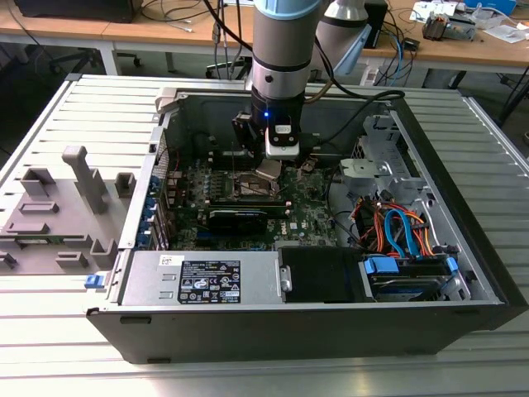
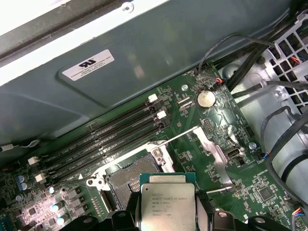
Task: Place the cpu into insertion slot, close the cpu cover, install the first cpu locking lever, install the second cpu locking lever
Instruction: 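Place the cpu into insertion slot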
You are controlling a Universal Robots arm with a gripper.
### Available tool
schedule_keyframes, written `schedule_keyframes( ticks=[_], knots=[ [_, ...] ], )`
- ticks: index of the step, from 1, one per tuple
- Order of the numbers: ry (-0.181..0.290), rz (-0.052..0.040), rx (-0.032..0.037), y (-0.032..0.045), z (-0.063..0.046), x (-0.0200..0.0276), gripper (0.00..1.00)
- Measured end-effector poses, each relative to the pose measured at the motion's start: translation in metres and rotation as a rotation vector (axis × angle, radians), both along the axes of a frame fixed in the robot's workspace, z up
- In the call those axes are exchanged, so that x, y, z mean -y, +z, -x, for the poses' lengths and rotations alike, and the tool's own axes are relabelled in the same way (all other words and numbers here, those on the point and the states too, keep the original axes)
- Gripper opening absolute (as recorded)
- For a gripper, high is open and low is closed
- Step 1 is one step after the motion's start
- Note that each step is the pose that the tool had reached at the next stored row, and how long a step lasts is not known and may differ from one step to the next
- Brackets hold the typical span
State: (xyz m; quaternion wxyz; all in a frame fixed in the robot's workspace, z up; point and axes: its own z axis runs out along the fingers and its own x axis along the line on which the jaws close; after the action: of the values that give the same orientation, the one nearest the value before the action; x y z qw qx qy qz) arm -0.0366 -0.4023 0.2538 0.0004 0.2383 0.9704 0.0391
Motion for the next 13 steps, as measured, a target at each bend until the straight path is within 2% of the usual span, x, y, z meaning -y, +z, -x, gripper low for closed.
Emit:
schedule_keyframes(
  ticks=[13],
  knots=[
    [-0.012, 0.0000, 0.0000, -0.0001, 0.0000, 0.0000, 0.55]
  ],
)
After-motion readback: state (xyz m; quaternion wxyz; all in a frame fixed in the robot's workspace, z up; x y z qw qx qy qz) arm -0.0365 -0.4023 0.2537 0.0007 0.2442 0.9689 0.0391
